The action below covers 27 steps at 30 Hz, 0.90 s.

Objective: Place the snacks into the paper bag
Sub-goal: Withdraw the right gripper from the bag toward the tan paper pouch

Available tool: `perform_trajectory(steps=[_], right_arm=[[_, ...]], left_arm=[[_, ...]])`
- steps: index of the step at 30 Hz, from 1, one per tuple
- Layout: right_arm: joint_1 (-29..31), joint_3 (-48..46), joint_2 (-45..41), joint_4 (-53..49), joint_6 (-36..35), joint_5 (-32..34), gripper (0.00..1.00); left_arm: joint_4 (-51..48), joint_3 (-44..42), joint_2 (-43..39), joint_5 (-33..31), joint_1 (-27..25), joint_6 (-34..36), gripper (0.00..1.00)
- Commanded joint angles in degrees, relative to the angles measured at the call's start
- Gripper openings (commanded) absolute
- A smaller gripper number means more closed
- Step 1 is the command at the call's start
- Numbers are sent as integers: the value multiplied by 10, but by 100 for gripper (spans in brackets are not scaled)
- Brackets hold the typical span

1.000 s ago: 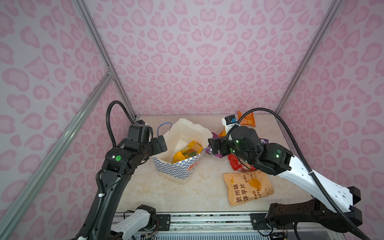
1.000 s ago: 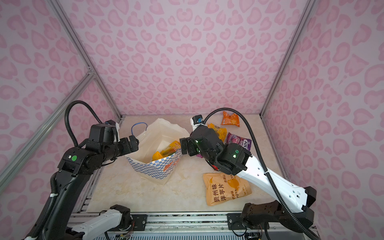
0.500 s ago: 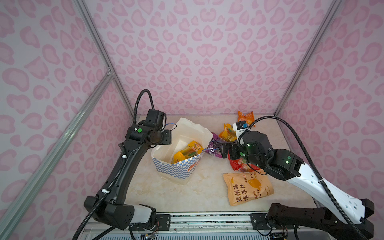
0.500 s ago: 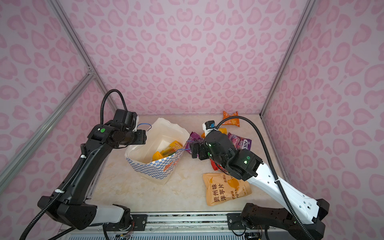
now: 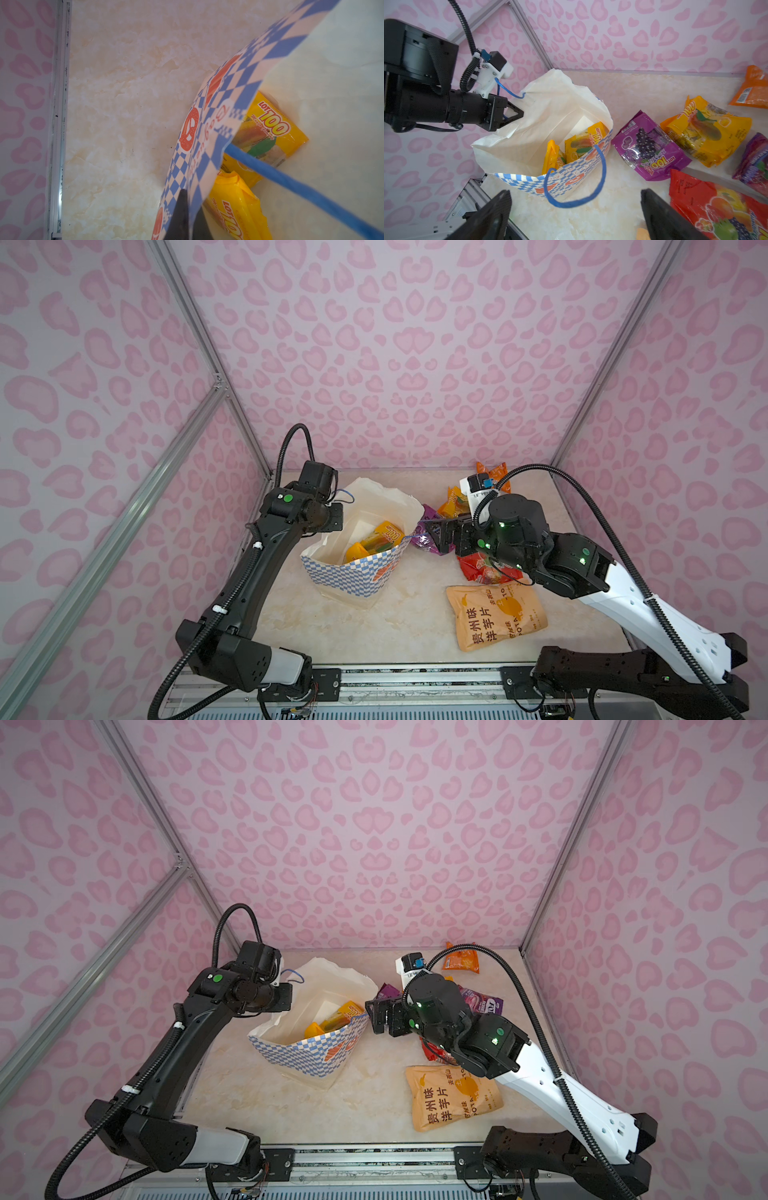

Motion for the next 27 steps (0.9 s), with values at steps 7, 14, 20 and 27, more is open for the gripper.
perform_trajectory(steps=[7, 14, 20, 27], right_arm=[[31, -63, 28, 98, 139, -36, 88], [25, -76, 44, 107, 178, 0, 82], [22, -46, 68, 104, 192, 32, 80], [4, -57, 75, 131, 216, 35, 55]], left_arm=[[8, -22, -15, 23, 1, -15, 3], [9, -29, -26, 23, 1, -20, 3], [11, -36, -30, 27, 0, -24, 3], [11, -37, -39, 27, 1, -27, 3]])
